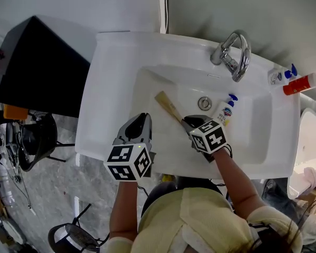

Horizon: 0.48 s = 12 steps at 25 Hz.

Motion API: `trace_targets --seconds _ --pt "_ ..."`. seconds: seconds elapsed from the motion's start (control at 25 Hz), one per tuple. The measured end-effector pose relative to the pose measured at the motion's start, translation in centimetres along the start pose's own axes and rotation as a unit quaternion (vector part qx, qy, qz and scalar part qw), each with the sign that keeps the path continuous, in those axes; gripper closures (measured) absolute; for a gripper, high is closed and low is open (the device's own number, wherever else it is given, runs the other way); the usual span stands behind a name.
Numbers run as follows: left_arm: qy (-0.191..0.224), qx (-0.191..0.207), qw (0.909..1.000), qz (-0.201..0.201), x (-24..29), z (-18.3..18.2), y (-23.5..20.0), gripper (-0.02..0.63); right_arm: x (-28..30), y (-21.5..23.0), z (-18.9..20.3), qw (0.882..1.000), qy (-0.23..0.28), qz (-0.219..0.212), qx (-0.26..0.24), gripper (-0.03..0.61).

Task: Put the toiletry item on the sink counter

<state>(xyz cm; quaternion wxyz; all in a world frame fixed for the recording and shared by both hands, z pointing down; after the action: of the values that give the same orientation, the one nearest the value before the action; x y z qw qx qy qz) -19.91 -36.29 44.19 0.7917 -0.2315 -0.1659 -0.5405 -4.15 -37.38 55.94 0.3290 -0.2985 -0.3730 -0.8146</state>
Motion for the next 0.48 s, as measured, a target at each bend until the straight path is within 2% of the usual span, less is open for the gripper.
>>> trace_targets --seconds 0.48 --pt "0.016 0.006 0.9998 0.009 -2.4 -0.3 0.9 0.545 -3.5 -1.8 -0.9 0.999 0.033 0.016 -0.018 0.526"
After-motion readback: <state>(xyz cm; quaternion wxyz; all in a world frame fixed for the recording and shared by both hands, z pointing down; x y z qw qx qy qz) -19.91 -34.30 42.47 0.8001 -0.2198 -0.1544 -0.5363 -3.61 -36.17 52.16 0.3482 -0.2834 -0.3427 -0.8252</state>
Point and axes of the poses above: the fingertips, and each gripper's own axes: x forward along the fingers, y to its right, z out of its underside, the point moved 4 cm from there along -x, backward along the fingers, and after that the axes turned 10 degrees about x, right-handed, at the moved point
